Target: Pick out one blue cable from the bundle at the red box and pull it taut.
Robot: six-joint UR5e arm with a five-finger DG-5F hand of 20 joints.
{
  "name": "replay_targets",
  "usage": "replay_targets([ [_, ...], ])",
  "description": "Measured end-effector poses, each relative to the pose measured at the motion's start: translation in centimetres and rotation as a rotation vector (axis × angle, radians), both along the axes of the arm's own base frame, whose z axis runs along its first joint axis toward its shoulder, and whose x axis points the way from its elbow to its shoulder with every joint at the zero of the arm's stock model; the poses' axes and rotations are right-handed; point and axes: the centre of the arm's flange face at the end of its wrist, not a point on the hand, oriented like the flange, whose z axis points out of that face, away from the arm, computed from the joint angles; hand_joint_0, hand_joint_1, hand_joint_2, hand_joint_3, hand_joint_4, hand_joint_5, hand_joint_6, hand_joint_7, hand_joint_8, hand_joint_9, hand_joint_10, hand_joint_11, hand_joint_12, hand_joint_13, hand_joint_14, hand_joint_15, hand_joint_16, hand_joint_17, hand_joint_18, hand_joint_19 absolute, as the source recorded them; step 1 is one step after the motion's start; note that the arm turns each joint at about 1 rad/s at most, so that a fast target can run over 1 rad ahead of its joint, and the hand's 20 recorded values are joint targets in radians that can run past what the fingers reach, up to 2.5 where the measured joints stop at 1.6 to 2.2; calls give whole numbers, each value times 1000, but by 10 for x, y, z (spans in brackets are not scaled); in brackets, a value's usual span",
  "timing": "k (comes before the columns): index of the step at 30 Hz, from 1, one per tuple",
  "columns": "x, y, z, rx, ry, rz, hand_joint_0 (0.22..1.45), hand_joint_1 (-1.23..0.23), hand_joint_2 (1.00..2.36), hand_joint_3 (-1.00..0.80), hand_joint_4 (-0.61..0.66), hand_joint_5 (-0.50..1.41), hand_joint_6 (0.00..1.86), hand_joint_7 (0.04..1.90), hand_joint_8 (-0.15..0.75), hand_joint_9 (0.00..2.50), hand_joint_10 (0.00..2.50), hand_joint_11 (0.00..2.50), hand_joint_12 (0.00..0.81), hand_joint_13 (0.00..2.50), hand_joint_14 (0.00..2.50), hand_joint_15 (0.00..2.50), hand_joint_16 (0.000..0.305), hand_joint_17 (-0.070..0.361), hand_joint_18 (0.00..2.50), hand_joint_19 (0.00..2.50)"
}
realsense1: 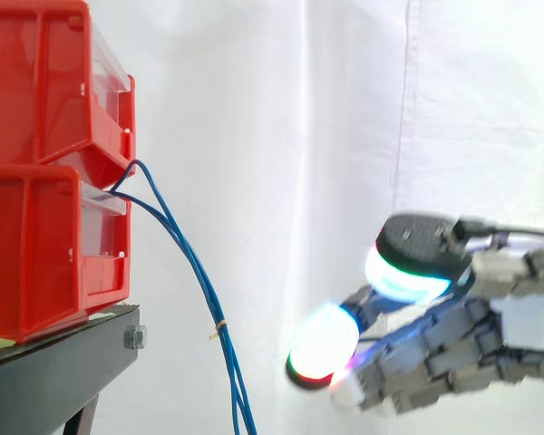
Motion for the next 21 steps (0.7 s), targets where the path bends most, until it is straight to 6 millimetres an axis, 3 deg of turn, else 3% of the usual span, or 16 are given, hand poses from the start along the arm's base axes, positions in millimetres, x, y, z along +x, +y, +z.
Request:
replay_targets([
  [5,19,3,-5,27,-19,8,540,-611,1001,-485,209,-141,502,769,274,804,6,177,327,553,5,136,45,101,372,274],
  [16,28,6,-1,-7,-45,15,543,-599,1000,-491,221,-135,502,779,282,850,7,201,330,599,5,154,45,101,420,289],
  [21,40,8,-20,-17,-65,32,548,-589,1001,-486,226,-133,503,779,283,879,7,218,331,620,6,163,45,101,447,311],
])
